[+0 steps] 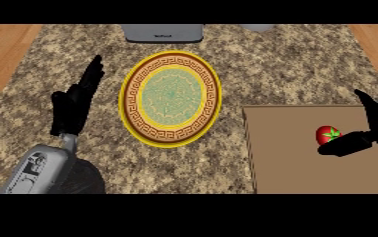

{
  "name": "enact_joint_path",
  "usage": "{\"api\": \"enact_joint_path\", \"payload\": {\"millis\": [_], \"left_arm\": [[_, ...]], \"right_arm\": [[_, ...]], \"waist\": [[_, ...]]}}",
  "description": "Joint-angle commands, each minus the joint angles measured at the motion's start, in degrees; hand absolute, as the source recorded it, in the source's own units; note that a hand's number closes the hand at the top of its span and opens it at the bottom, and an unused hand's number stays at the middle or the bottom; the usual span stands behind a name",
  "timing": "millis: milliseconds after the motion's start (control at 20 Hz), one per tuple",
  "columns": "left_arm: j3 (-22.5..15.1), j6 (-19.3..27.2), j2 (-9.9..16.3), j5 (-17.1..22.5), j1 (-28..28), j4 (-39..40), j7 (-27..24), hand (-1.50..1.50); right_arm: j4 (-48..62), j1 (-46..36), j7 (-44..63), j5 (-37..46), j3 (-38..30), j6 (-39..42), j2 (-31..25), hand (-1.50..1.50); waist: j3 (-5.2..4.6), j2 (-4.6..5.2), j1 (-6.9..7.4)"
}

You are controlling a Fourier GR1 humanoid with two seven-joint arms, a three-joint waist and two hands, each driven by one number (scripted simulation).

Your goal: Pick the tomato from the tray and place it in the plate

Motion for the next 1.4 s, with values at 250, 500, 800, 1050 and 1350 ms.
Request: {"api": "enact_joint_path", "payload": {"millis": [250,500,800,1050,1350], "left_arm": [[2.41,-2.44,-1.03,-2.47,2.90,-6.39,3.68,0.00],[5.68,-4.15,-2.93,-4.13,0.34,-1.22,1.80,0.00],[7.19,-6.23,-4.14,-6.28,0.49,-4.57,4.49,0.00],[7.49,-8.13,-5.19,-5.85,1.86,-2.90,1.76,0.00],[9.81,-10.14,-6.59,-7.69,1.92,-0.28,-0.02,0.00]], "right_arm": [[9.37,-0.50,-3.30,4.71,-0.76,3.04,6.79,-1.50],[8.84,2.70,-4.73,5.71,-4.05,6.12,7.48,-1.50],[16.12,-0.33,-9.17,10.58,-5.68,5.91,11.92,-1.50],[24.28,-2.99,-17.61,16.44,-6.87,-0.57,11.83,1.50],[14.76,2.33,-16.14,19.41,-8.86,1.25,12.68,1.50]], "waist": [[0.03,-0.06,0.07],[0.02,-0.05,-0.32],[0.03,-0.04,-0.11],[0.04,0.03,0.09],[0.01,-0.04,-0.31]]}}
